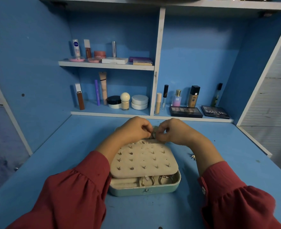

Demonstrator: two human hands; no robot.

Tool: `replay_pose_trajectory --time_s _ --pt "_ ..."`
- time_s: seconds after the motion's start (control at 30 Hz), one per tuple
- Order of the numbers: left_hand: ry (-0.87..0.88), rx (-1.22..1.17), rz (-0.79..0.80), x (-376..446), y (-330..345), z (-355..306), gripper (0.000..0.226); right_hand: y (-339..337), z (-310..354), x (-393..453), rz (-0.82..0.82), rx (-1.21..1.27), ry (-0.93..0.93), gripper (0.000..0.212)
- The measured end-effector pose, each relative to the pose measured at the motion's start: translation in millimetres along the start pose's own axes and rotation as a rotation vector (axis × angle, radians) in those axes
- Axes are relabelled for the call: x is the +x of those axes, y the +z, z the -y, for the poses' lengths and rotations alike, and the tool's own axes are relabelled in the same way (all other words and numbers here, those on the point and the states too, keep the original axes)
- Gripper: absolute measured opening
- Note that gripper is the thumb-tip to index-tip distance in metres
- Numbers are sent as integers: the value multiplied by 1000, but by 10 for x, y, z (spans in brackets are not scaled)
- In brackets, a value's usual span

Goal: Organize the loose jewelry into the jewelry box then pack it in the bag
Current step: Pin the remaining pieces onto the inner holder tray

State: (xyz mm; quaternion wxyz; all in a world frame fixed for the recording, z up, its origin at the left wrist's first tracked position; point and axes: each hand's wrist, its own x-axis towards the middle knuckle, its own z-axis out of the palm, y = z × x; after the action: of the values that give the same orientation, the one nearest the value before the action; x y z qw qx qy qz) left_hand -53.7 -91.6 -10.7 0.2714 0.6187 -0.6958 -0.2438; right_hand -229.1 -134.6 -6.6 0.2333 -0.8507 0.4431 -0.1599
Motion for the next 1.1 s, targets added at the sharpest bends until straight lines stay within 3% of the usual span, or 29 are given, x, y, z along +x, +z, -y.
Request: replay_pose_trajectory --time_s 0.2,0.43,0.7,0.93,1.1 --pt "11 -16 61 -26 20 8 24 -40 43 -25 -135 298 -1 4" --pt "-52 -118 54 -55 9 -19 24 68 -36 66 -121 19 42 12" --pt "-11 125 124 -56 18 -29 20 40 -56 46 -11 -247 -64 16" --pt "12 178 109 -7 41 33 13 35 -39 46 19 -197 -66 7" --pt "57 233 89 16 48 32 9 89 -60 82 48 -173 -104 13"
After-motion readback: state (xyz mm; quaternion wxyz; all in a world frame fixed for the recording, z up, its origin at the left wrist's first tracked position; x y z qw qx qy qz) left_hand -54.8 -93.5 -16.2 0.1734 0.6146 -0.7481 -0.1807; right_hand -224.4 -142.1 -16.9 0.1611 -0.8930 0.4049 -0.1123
